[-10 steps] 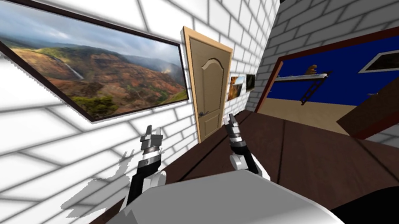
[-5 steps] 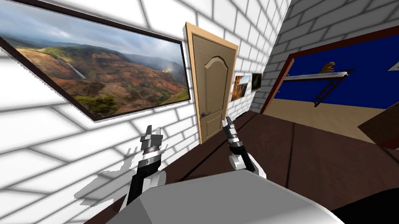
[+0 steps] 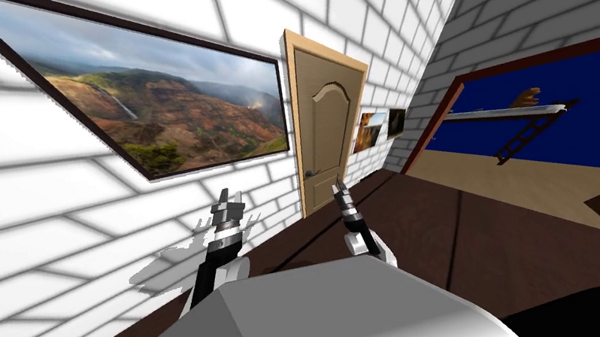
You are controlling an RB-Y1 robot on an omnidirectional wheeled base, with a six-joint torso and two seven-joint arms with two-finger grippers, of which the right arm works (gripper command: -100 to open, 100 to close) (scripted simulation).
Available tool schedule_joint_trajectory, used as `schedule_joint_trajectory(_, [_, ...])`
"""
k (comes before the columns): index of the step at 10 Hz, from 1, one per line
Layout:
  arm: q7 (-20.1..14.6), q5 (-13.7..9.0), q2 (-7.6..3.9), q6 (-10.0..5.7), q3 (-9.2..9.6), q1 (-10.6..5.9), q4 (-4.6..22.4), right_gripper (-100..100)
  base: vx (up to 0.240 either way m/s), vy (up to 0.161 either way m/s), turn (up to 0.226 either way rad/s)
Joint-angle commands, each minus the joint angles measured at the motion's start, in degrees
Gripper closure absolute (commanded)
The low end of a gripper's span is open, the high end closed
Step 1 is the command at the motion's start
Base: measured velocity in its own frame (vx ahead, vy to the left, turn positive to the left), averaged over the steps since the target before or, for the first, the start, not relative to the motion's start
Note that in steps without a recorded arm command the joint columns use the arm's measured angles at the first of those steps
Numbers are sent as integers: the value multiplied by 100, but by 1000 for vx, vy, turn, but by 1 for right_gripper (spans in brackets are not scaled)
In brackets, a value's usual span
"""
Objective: Pull the door open
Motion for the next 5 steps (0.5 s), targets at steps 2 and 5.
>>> schedule_joint_trajectory(2, [-94,-13,-89,-59,11,-113,405,-100,55,-36,68])
schedule_joint_trajectory(5, [-206,-31,-203,-103,20,-264,858,-100,61,-34,102])
